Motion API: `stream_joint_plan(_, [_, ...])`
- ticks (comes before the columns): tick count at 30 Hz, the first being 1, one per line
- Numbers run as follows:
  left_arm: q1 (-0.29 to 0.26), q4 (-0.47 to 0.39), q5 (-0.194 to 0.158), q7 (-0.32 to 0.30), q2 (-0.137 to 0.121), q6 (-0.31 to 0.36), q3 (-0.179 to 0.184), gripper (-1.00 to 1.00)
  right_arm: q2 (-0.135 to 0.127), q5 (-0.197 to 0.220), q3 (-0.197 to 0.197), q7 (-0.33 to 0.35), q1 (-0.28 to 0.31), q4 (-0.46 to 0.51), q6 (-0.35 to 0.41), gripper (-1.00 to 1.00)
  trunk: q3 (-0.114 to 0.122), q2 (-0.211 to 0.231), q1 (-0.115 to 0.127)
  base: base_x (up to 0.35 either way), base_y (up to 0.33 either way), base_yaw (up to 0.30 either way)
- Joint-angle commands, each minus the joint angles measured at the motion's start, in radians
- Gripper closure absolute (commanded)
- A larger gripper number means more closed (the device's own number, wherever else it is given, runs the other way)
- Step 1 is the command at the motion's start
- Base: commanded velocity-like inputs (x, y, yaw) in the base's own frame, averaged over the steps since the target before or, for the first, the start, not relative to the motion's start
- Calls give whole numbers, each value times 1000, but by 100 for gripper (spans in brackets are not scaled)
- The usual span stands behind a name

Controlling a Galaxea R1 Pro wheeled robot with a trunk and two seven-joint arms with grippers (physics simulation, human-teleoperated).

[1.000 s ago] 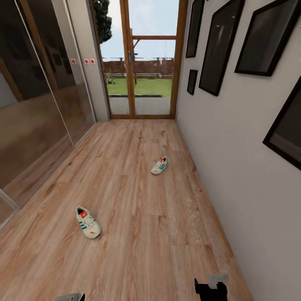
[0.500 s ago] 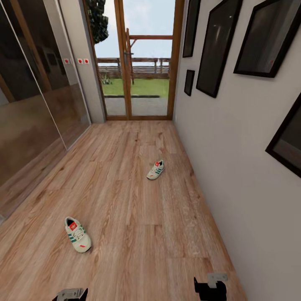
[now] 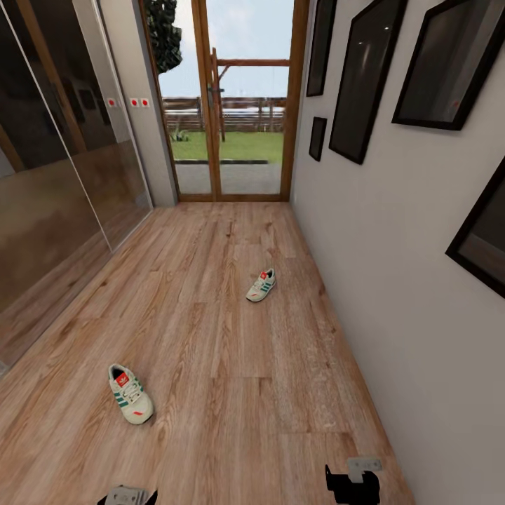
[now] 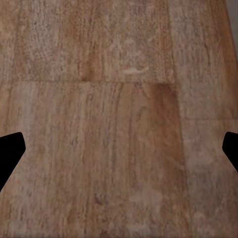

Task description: Pick up the two gym shoes and the two sandals from the corridor floor and place them onto the hallstand (shoe rack) in the corridor, making sure they are on the rack and not on the floor. Arrange them so the two gym shoes are next to each other and the two sandals are next to each other.

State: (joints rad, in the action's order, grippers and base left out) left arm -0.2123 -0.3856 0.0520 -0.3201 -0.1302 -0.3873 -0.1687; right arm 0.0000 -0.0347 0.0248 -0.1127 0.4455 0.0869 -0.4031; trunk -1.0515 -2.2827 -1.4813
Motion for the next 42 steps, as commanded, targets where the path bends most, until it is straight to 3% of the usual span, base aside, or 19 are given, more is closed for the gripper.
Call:
stream_joint_plan(1, [1, 1, 6, -9, 0, -3, -8, -100, 0, -4, 3, -6, 0, -1, -2, -100, -1, 0, 0, 0, 0, 0])
stream_joint_plan(14, [5, 2, 6, -11, -8, -1, -8, -100, -1, -5, 3, -5, 1, -2, -2, -100, -1, 0, 0, 43, 0, 0])
stream_joint_plan(42, [5, 2, 6, -11, -8, -2, -17, -100, -3, -5, 3, -7, 0, -7, -2, -100, -1, 0, 0, 289, -111, 0])
